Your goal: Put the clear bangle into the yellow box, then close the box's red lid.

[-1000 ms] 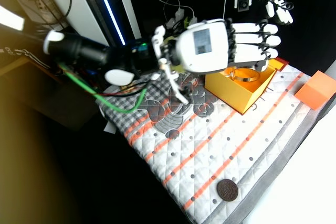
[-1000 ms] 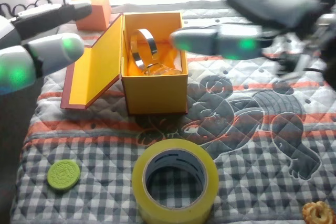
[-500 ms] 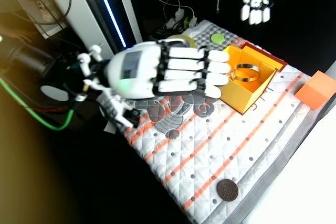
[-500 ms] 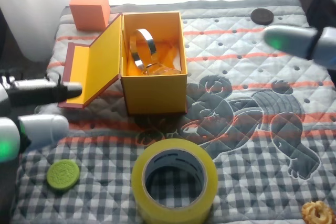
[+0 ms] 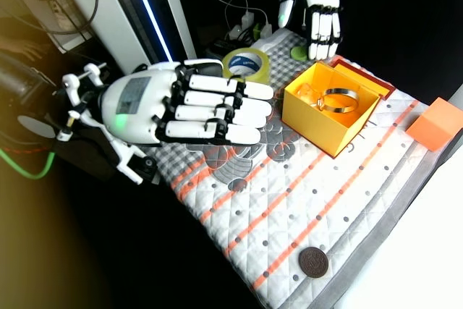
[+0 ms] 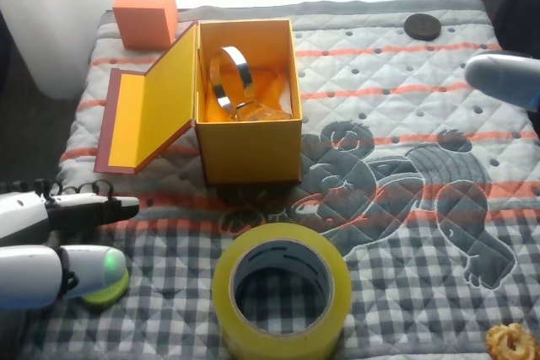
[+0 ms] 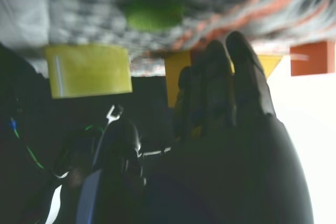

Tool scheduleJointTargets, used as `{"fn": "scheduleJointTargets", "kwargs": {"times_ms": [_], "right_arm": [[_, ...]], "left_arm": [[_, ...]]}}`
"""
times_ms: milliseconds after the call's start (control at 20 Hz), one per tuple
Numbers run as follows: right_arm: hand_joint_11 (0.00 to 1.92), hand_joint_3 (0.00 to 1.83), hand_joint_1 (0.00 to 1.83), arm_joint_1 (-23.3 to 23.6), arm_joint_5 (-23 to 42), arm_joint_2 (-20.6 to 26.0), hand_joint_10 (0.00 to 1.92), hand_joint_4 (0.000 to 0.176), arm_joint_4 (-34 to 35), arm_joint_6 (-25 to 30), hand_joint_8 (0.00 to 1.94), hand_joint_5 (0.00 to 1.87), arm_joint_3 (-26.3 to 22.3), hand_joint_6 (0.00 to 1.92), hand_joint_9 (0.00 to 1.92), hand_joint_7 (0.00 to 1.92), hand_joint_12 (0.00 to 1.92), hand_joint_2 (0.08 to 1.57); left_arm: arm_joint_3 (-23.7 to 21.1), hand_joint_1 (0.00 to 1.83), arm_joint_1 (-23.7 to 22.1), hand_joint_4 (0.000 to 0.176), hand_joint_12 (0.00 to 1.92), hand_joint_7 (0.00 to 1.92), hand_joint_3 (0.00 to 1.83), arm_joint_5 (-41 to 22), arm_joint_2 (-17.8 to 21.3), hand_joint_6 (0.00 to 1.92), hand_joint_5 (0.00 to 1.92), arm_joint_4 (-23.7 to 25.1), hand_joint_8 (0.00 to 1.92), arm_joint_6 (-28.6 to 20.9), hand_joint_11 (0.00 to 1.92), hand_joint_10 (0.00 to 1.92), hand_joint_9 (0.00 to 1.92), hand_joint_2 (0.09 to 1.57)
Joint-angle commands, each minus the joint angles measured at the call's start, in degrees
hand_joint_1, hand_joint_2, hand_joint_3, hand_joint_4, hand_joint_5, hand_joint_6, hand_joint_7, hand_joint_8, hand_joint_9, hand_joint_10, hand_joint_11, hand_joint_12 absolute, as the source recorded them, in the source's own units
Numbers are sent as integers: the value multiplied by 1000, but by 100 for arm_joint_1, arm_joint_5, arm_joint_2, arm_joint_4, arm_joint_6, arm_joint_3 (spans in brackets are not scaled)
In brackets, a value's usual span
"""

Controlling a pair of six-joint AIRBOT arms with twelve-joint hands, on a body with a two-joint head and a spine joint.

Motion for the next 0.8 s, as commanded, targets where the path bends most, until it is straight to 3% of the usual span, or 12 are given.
{"fn": "scheduleJointTargets", "kwargs": {"times_ms": [0,250,300,400,600,750], "right_arm": [[0,1,8,19,722,33,8,21,102,6,4,245,4,3,138,246,183,1166],[0,7,0,-58,724,-1,7,33,180,4,3,247,3,1,146,251,185,1194],[0,15,0,-71,726,-2,8,28,197,4,5,249,-1,2,150,257,187,1214],[0,0,0,-97,732,-9,6,42,220,4,4,256,-8,2,157,266,165,1182],[0,0,0,-156,746,-10,6,30,253,4,4,268,-25,4,170,279,198,1154],[0,3,0,-207,749,-29,9,17,302,5,3,277,-30,1,208,302,330,1188]], "left_arm": [[15,0,-26,0,426,253,0,-490,-59,11,200,32,3,-18,63,0,248,1330],[193,0,-92,0,415,247,2,-439,-285,1,177,-34,5,-18,45,5,230,1336],[253,0,-122,0,397,228,0,-475,-366,1,174,-127,0,-18,20,0,208,1321],[337,0,-182,0,398,237,0,-542,-492,6,188,-247,4,-18,27,9,229,1316],[437,0,-264,0,181,165,0,-811,-630,6,138,-490,2,-18,0,2,120,1310],[459,0,-292,0,182,186,0,-1143,-627,12,160,-695,9,-18,42,20,170,1314]]}}
